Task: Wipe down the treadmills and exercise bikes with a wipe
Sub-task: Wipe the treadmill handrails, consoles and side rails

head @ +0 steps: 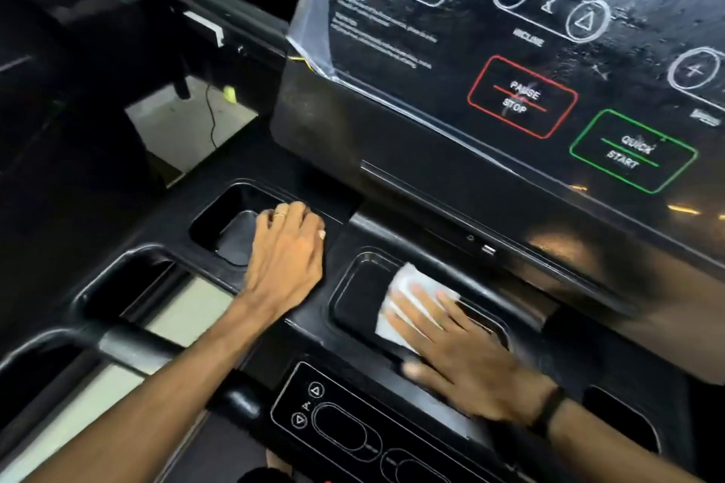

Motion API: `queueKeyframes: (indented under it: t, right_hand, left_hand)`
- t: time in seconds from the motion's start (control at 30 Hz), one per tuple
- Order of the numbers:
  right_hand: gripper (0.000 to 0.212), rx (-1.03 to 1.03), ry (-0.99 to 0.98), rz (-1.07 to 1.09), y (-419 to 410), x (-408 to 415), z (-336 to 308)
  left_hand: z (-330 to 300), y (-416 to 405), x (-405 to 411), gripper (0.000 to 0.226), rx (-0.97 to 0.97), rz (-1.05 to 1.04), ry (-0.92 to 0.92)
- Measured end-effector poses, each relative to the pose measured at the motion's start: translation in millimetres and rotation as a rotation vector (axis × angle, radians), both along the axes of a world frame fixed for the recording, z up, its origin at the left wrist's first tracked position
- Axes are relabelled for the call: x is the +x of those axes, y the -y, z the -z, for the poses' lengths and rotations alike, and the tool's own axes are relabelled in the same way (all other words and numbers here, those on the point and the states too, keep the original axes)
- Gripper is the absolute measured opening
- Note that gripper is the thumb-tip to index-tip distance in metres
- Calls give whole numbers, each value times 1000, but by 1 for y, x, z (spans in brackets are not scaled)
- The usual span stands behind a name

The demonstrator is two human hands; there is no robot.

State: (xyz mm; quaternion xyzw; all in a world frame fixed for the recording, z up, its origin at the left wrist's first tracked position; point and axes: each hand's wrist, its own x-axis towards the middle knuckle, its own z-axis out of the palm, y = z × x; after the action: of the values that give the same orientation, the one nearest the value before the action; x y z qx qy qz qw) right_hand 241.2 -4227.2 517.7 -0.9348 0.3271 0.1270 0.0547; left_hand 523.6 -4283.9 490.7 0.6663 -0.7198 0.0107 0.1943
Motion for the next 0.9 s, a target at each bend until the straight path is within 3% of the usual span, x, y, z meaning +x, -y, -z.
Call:
queueKeyframes:
  t: [0.13,0.37,0.53,0.63,0.77,0.9]
  right_hand:
    - [74,3,61,17,33,70,13]
    - [77,-19,55,92,4,9,10]
    - [96,-36,93,177,50,62,14]
    - [92,-68,102,148,77,83,15]
    - [85,-118,155,136,59,40,14]
    - [86,-192,123,310,16,-36,12]
  left_hand:
    - [2,0,-1,22,-25,10,20]
    - [2,1,-4,26,-23,-20,19]
    - [-1,1,-7,29,-20,-36,25]
    - [-1,1,-6,28,-16,-37,25]
    - [1,1,-4,26,-39,-44,20]
    - [3,1,-5,26,-55,-50,50]
